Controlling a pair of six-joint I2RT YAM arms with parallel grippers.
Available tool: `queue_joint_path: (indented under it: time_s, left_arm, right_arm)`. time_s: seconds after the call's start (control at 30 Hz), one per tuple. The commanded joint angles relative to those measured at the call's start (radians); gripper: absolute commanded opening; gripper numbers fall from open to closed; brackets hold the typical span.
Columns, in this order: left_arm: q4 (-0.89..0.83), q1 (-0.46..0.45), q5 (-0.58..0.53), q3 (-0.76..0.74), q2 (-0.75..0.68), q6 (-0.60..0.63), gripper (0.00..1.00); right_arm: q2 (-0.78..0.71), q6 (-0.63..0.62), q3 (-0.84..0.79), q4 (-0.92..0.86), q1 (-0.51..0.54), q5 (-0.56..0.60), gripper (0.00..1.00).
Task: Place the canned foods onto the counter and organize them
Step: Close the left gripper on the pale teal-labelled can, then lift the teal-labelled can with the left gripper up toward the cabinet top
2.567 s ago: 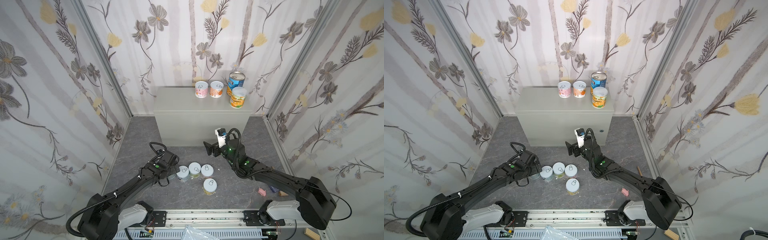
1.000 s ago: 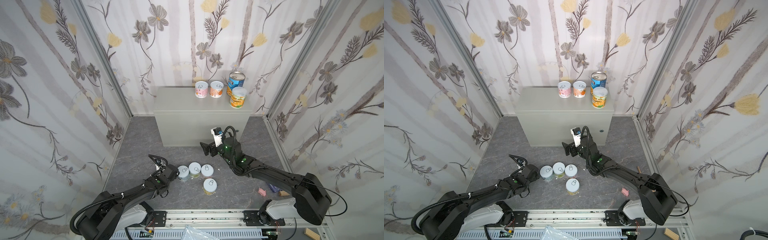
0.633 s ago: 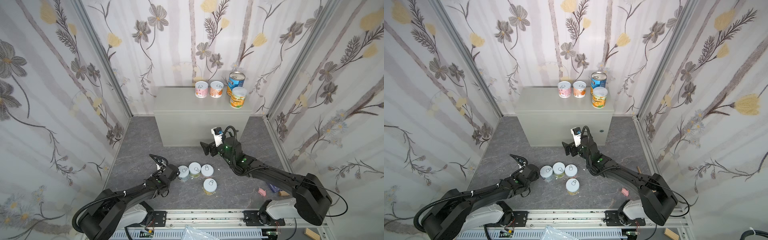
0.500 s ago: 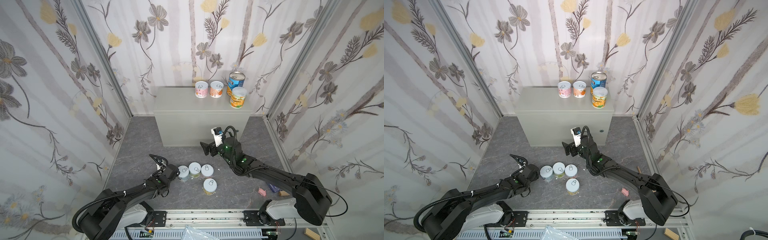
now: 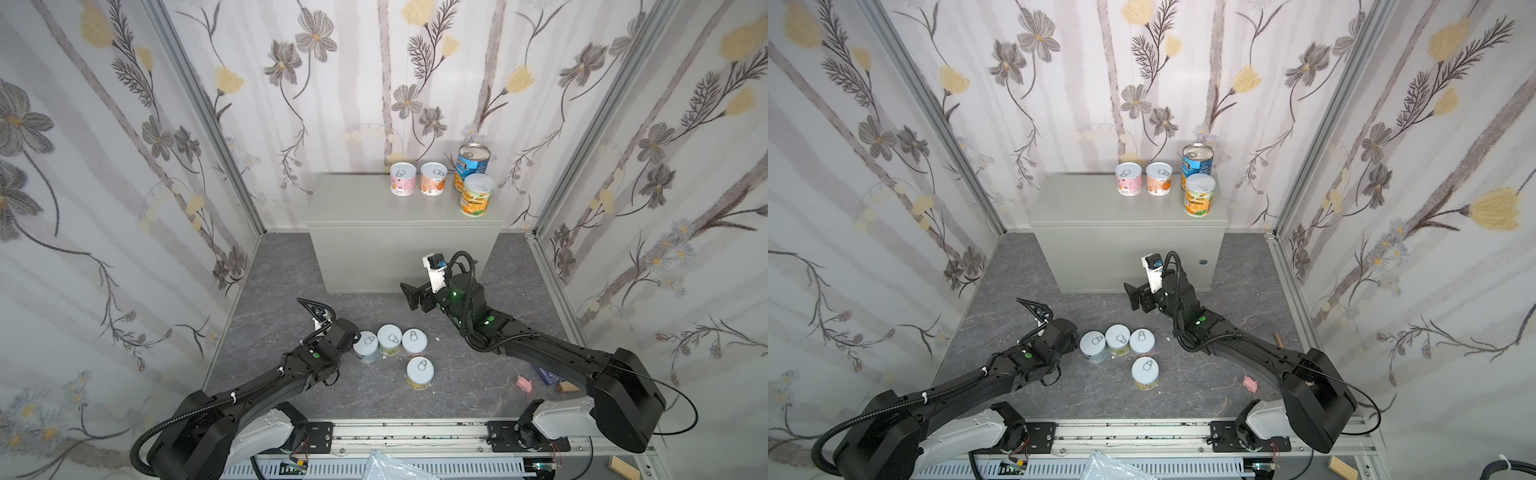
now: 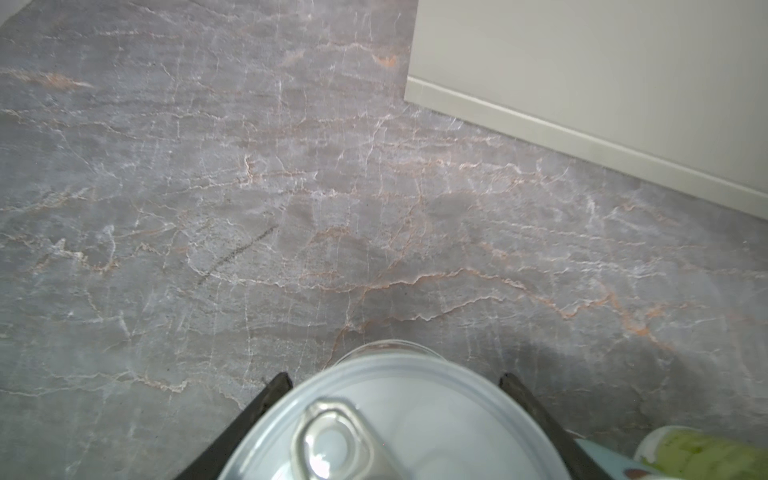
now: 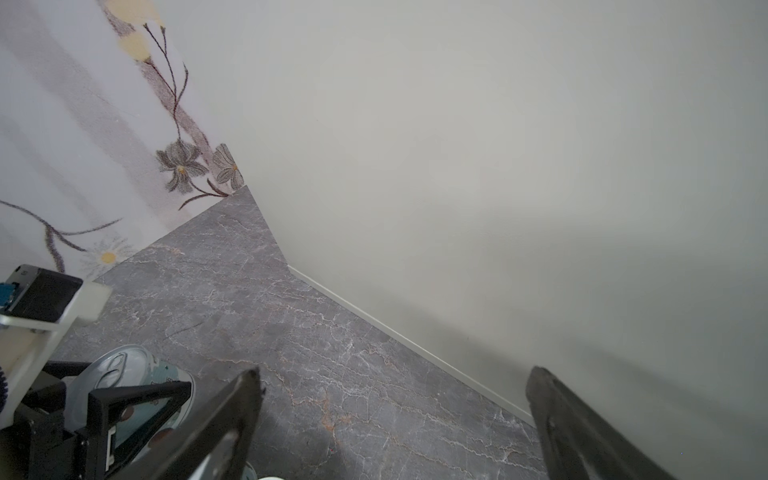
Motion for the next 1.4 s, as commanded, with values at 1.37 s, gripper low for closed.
queue_joint_path:
  time_s: [1.37]
  left_arm:
    - [-0.393,0.022,0.184,1.087,0.233,0.313,0.0]
  right_arm:
    - [-0.17,0.105,-0.084,0.45,0.003,-0.1,1.0]
